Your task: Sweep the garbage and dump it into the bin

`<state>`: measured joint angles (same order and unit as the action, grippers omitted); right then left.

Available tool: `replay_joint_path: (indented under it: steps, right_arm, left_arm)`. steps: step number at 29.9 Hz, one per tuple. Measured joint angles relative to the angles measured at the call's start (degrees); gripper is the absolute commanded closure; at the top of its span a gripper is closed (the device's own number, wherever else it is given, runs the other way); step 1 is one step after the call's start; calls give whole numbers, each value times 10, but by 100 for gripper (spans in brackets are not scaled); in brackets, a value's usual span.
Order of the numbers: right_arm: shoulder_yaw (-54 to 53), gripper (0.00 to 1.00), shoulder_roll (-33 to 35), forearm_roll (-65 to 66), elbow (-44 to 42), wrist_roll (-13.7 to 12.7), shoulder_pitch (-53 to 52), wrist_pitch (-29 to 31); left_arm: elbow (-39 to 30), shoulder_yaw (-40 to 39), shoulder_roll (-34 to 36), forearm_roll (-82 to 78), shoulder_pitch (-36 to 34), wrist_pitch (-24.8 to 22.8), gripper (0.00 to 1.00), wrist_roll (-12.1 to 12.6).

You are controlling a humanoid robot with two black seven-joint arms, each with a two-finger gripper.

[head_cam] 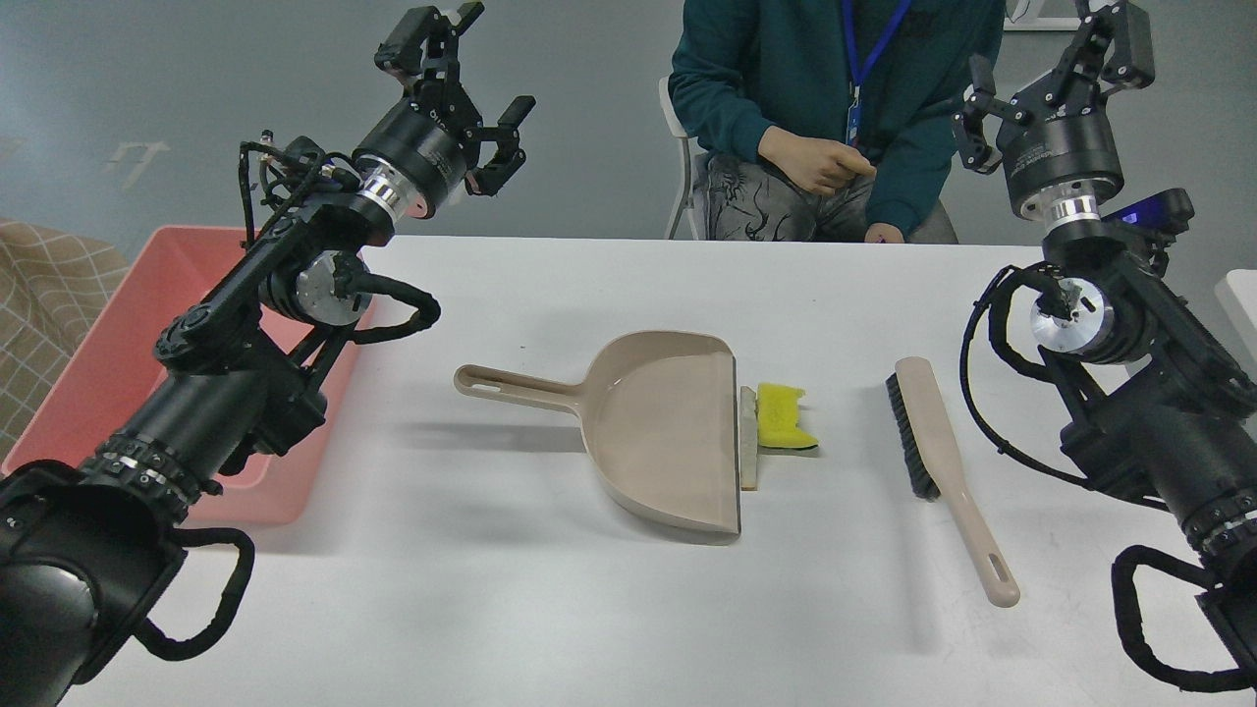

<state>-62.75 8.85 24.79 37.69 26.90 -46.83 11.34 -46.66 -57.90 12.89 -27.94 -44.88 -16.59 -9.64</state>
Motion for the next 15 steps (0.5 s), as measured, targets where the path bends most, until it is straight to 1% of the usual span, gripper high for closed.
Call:
replay_joint_path:
  steps: [15]
  right_arm:
    - [0,0,5,1,-2,-1,7,0]
  left_arm:
    - [1,-2,1,7,13,-5,2,-2]
